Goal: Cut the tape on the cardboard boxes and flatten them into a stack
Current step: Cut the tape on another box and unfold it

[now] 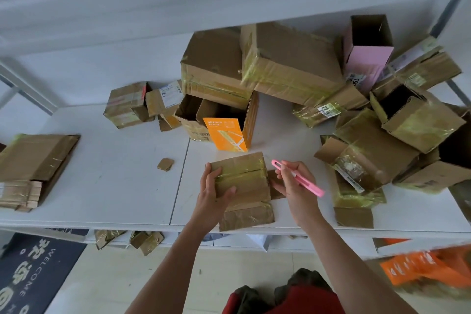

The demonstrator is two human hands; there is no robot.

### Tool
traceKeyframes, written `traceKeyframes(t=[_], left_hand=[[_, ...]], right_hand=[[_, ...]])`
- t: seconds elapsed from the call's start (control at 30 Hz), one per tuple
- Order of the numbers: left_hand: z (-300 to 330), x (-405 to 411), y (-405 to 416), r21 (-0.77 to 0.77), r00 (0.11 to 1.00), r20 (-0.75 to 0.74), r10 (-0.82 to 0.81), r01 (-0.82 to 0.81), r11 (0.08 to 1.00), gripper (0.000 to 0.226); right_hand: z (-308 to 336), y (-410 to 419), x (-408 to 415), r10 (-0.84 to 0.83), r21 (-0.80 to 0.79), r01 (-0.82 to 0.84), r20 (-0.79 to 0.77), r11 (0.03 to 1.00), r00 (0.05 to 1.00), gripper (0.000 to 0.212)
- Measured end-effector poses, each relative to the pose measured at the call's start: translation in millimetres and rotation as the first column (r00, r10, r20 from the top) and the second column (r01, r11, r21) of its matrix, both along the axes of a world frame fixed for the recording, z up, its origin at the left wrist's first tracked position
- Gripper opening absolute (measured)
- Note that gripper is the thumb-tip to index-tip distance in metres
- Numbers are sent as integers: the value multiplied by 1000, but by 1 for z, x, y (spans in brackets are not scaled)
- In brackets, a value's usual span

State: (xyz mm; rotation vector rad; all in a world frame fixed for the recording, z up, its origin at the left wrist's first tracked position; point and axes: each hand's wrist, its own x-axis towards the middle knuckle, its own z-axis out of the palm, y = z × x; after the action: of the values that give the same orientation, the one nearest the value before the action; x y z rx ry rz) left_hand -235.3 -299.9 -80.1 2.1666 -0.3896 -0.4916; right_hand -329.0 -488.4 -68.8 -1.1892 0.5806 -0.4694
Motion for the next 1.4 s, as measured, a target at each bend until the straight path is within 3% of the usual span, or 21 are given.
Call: traceKeyframes(t=[0.17, 0.3, 0.6, 0.9, 1.23, 1.4], left_hand=[[-2, 1, 0, 3, 1000, 17, 0, 0, 1000, 65], [-3, 2, 0, 19, 1000, 31, -5, 4, 1000, 66], [-2, -2, -2, 54, 998, 58, 6, -9, 999, 66], [-1, -5, -3, 68, 997, 81, 13, -19, 998, 67], [3, -6, -4, 75, 997, 82, 5, -11, 997, 67], [6, -7, -5, 81, 998, 66, 4, -9, 997, 67]], right_hand=[[-2, 2, 0, -11, 11, 11, -6, 1000, 1000, 6], [-2, -1, 2, 12, -38, -13, -11, 999, 1000, 10], [-2, -8, -5, 132, -295, -141, -51, 945, 990, 9], [-1, -7, -21, 144, -239, -149, -39, 959, 989, 10], [-5, -9, -36, 190, -285, -193, -39, 939, 981, 12], [-7, -11, -50, 248, -250, -270, -116, 930, 962, 11]])
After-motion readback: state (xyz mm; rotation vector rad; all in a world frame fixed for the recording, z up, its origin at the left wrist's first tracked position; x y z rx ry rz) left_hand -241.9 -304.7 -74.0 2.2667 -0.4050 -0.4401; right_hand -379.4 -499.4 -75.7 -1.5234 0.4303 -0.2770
